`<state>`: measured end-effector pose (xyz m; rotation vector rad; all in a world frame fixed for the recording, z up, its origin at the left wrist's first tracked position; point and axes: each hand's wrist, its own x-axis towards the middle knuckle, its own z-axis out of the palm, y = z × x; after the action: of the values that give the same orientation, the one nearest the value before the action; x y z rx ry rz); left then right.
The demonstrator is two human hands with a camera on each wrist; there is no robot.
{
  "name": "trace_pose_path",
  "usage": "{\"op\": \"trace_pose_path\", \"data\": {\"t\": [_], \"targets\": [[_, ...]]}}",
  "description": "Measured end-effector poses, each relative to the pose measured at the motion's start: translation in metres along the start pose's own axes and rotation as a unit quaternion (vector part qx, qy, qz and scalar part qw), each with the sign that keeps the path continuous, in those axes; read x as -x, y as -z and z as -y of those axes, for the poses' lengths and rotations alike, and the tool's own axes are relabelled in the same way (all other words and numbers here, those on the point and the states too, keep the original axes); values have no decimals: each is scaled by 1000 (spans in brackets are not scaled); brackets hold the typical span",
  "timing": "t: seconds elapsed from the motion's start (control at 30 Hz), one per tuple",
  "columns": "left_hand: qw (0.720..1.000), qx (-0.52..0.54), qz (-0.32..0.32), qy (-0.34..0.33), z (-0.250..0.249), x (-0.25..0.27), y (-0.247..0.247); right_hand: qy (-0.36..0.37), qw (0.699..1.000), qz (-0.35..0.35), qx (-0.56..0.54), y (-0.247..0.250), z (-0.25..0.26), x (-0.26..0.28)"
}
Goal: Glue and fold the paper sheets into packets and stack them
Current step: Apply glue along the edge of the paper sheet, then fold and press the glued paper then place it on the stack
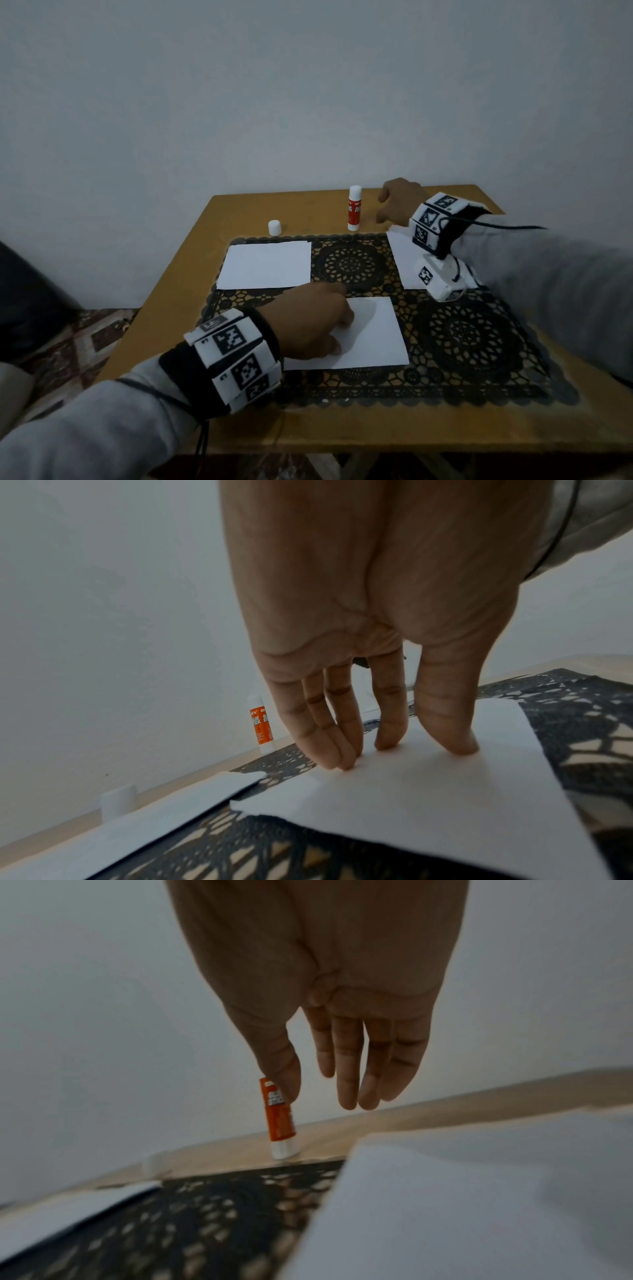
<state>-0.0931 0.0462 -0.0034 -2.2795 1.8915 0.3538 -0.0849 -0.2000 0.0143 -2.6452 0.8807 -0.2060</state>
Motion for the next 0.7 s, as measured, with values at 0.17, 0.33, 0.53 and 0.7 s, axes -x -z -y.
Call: {"op": "trace_pose_path", "data": {"t": [0.17, 0.33, 0.53, 0.7], "targets": [[1000, -6, 3, 7, -2, 0, 1, 103, 968, 84, 214, 19, -42, 48], [1000, -4, 2, 19, -5, 1, 2, 181, 902, 195, 340, 28, -66, 81], [999, 5, -2, 34, -8, 3, 2, 238, 868, 196, 390, 25, -74, 85], [999, 3, -7, 34, -8, 2, -1, 234, 870, 192, 389, 20, -73, 88]]}}
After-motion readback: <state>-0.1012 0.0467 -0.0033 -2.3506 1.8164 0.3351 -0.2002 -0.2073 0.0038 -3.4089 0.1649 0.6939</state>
